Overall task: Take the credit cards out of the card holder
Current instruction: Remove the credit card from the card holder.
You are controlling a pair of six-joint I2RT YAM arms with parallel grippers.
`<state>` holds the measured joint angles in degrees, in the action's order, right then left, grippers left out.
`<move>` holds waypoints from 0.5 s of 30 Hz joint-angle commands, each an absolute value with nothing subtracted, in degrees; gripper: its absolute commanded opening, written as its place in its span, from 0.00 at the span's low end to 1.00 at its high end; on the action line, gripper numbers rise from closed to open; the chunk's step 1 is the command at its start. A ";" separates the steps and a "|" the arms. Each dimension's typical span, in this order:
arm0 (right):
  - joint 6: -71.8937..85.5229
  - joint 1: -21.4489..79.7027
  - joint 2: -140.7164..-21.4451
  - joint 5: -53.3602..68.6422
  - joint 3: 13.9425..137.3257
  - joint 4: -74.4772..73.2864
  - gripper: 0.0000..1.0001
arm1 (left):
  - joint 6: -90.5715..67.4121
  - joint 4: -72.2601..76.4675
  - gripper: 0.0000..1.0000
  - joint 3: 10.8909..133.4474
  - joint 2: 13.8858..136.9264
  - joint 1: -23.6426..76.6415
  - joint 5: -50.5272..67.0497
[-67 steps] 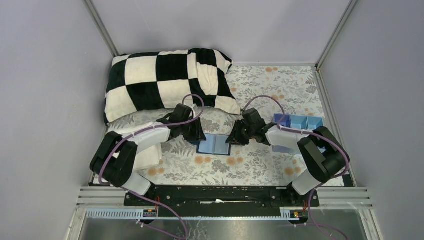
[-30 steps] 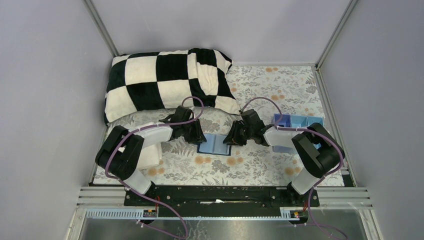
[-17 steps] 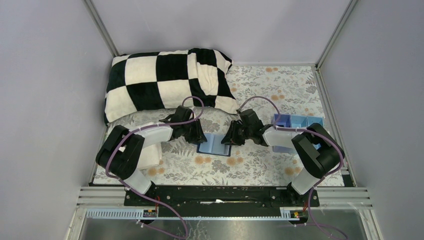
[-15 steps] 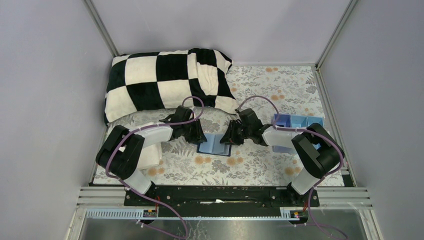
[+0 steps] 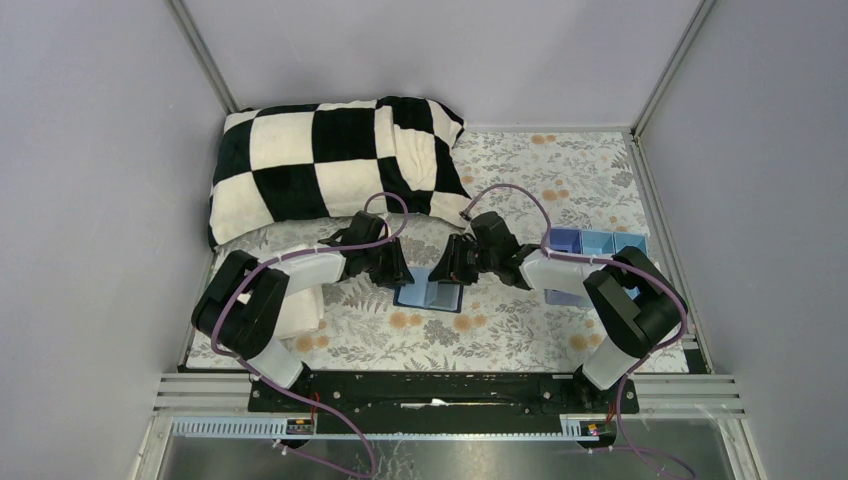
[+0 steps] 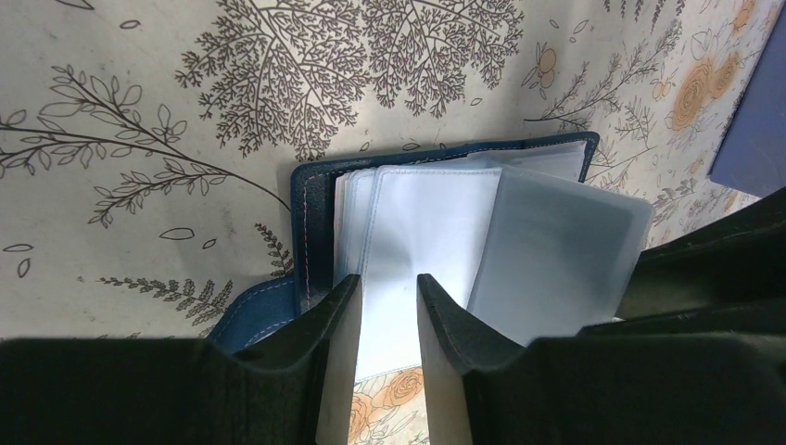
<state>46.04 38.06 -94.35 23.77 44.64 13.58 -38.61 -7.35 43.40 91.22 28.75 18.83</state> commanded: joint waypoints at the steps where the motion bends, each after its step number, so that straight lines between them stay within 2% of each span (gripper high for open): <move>1: 45.09 39.49 -94.22 25.91 48.07 14.87 0.40 | -36.97 -9.22 0.34 42.63 91.52 28.83 16.69; 5: 44.78 40.14 -95.21 25.94 49.42 14.16 0.45 | -36.96 -9.21 0.34 42.76 91.37 28.83 16.70; 15: 45.17 40.43 -94.71 24.13 48.69 13.62 0.46 | -36.26 -10.03 0.34 43.26 90.47 28.83 16.72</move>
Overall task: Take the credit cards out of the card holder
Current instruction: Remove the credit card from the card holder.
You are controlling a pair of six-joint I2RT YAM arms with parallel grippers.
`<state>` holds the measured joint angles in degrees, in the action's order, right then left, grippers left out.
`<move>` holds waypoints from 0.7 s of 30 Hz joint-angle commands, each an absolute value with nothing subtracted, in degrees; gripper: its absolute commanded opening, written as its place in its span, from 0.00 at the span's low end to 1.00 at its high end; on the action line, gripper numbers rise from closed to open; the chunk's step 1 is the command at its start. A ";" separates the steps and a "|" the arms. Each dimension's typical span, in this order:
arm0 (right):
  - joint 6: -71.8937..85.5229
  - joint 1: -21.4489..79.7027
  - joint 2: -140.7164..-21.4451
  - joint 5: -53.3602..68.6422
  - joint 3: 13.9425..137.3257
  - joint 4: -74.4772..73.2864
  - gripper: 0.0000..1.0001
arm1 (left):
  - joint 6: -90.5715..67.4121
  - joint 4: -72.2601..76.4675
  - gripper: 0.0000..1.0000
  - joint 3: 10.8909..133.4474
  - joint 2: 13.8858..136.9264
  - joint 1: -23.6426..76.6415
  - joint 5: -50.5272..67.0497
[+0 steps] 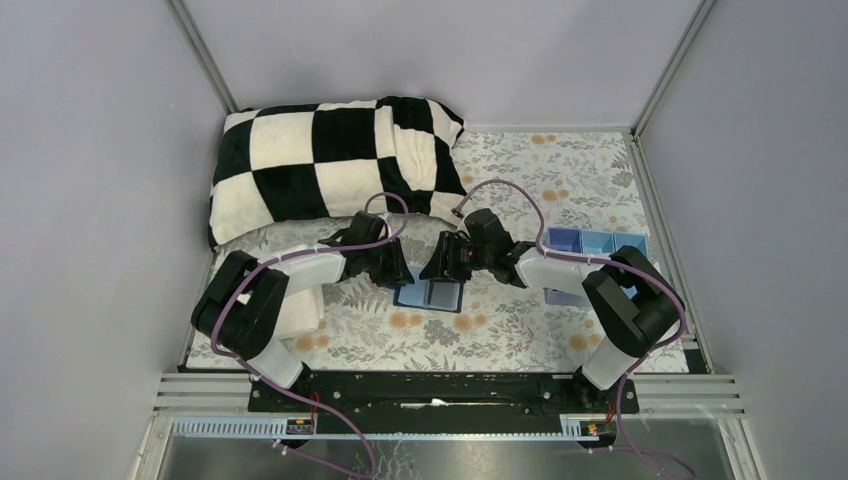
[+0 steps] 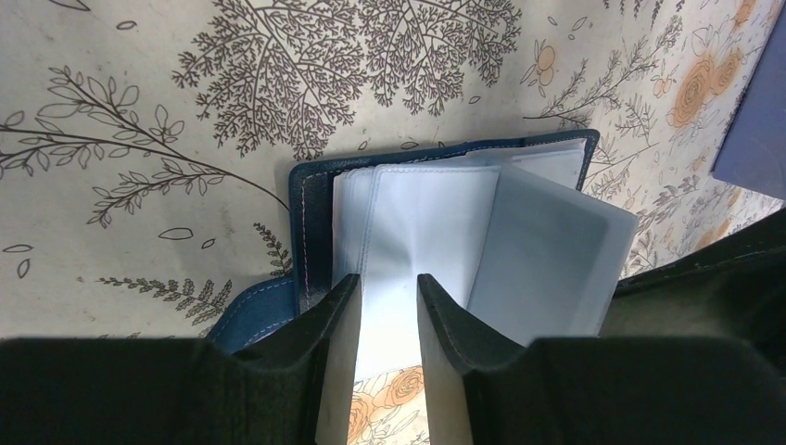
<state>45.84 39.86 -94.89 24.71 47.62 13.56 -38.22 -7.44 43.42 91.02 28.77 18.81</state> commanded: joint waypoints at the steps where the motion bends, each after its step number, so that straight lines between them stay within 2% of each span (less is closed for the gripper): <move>1: 45.17 40.44 -94.56 23.68 48.69 13.27 0.46 | -36.22 -10.03 0.34 43.29 90.46 28.87 16.75; 4: 44.87 40.43 -94.53 22.94 48.92 12.34 0.48 | -36.00 -10.09 0.34 43.46 90.41 28.83 16.71; 10: 44.50 40.47 -94.74 21.03 49.17 10.17 0.59 | -34.70 -12.79 0.36 45.35 88.79 28.74 14.94; 14: 44.17 40.43 -94.37 20.36 48.97 9.32 0.60 | -32.47 -16.61 0.39 48.26 85.83 27.90 13.68; 17: 44.21 40.43 -93.69 19.56 48.79 9.24 0.54 | -31.45 -18.85 0.41 50.66 84.24 27.44 13.73; 21: 44.56 40.47 -92.78 17.00 48.56 7.82 0.35 | -31.42 -19.79 0.42 52.47 82.51 27.33 15.10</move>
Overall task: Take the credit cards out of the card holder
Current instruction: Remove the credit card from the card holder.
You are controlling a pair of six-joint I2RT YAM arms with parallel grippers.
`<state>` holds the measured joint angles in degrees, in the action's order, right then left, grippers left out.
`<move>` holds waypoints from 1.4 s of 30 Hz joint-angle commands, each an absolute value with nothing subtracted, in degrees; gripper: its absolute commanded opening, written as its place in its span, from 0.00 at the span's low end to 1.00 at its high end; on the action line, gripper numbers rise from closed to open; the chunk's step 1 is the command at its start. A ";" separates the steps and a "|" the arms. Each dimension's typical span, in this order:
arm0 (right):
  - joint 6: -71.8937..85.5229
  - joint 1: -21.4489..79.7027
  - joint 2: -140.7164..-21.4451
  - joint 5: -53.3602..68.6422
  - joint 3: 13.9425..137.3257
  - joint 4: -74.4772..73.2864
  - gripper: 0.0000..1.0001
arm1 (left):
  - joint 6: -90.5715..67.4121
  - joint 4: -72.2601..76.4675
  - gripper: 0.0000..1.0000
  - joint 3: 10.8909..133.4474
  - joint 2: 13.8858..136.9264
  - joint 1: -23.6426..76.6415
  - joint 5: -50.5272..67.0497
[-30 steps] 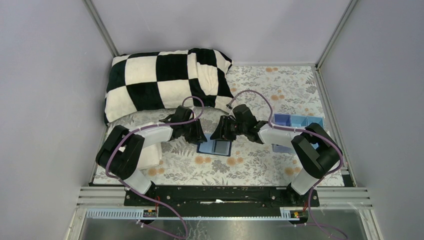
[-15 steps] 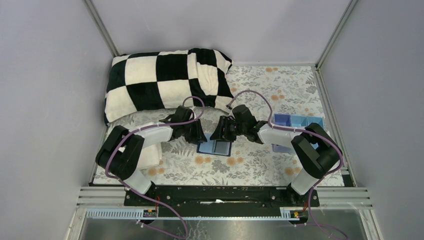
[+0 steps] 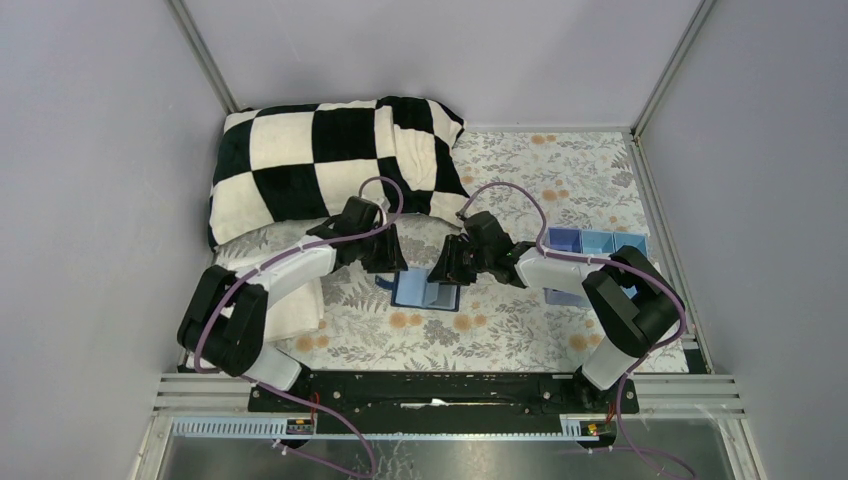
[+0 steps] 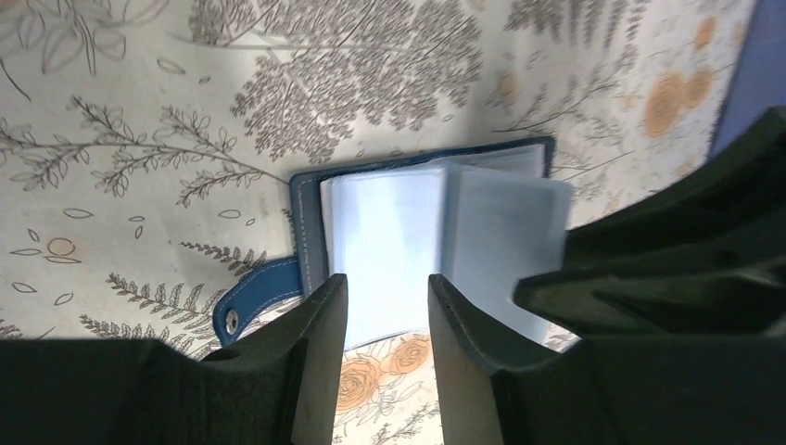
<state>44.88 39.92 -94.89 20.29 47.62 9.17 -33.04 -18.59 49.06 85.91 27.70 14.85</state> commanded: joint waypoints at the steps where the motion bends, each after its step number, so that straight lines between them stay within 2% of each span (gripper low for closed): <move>1: 44.70 40.45 -92.73 16.79 48.52 7.75 0.31 | -31.54 -19.84 0.42 52.69 82.41 27.33 15.71; 8: 45.09 40.47 -93.39 18.06 48.64 8.69 0.10 | -31.98 -18.64 0.42 52.18 83.50 27.33 20.27; 10: 45.03 40.43 -93.78 18.42 48.88 8.66 0.14 | -32.06 -18.27 0.42 51.84 83.72 27.34 20.87; 11: 45.03 40.44 -93.92 18.53 49.06 8.43 0.21 | -32.12 -18.08 0.42 51.57 83.80 27.35 21.04; 14: 45.08 40.44 -93.88 18.86 49.30 8.52 0.32 | -32.17 -17.88 0.42 51.27 83.92 27.40 21.27; 19: 45.09 40.47 -93.00 19.25 49.80 8.68 0.39 | -32.47 -17.06 0.42 50.64 84.56 27.29 21.90; 28: 45.80 40.48 -92.06 22.74 48.83 13.73 0.40 | -31.39 -15.20 0.43 49.70 88.04 27.31 27.59; 33: 45.86 40.52 -92.21 25.09 48.69 16.41 0.40 | -32.16 -15.15 0.45 49.67 87.53 26.96 26.17; 42: 45.38 40.96 -95.67 27.43 50.60 16.92 0.29 | -32.64 -14.95 0.54 48.82 86.92 25.51 26.45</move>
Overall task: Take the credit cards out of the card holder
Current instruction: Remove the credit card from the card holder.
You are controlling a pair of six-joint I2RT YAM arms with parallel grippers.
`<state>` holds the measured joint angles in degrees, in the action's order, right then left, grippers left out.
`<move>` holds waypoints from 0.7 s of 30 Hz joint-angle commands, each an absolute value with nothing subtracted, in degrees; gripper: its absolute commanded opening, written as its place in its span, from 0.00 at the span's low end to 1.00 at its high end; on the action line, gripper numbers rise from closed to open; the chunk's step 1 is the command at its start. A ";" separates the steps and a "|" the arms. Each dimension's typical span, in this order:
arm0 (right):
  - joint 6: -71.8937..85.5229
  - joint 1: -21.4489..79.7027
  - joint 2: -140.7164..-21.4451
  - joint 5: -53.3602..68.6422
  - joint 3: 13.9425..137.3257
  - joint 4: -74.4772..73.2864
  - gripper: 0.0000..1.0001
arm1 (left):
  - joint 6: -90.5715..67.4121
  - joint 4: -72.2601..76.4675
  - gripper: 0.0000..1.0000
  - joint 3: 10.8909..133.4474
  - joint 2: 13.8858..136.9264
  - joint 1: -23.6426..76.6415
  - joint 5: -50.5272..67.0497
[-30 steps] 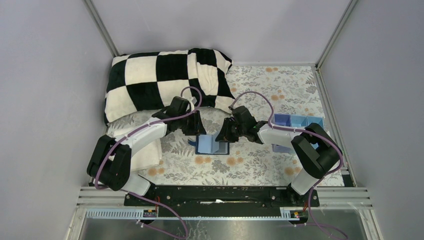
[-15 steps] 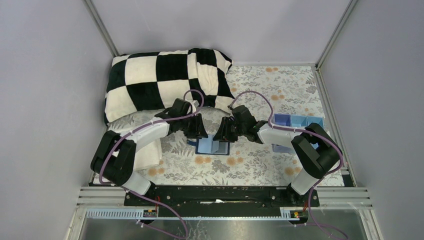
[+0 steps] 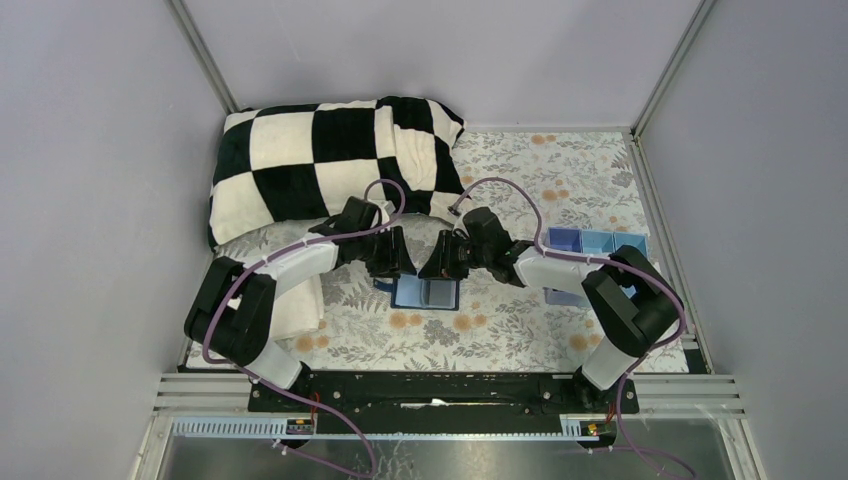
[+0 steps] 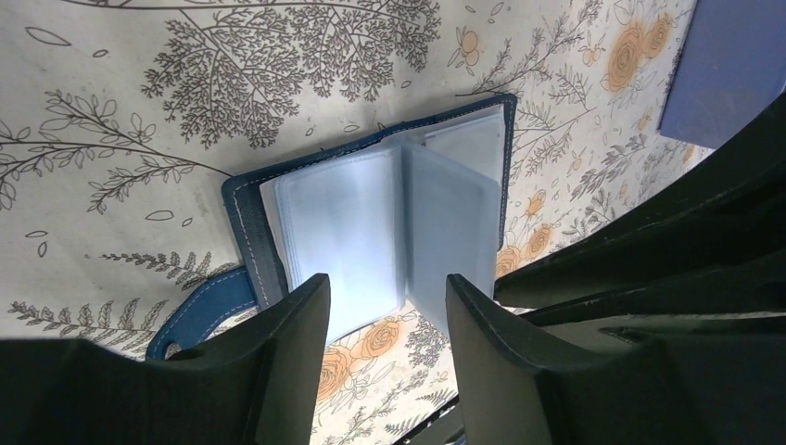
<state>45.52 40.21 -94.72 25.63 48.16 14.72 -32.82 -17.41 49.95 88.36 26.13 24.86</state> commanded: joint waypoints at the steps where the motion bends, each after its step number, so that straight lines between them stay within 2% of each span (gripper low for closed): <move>1: 45.50 41.00 -95.83 27.15 50.69 16.89 0.29 | -32.94 -14.74 0.54 48.60 86.85 25.45 26.61; 21: 45.96 40.96 -95.57 18.94 50.33 11.75 0.27 | -34.12 -12.46 0.52 47.09 86.48 24.60 28.71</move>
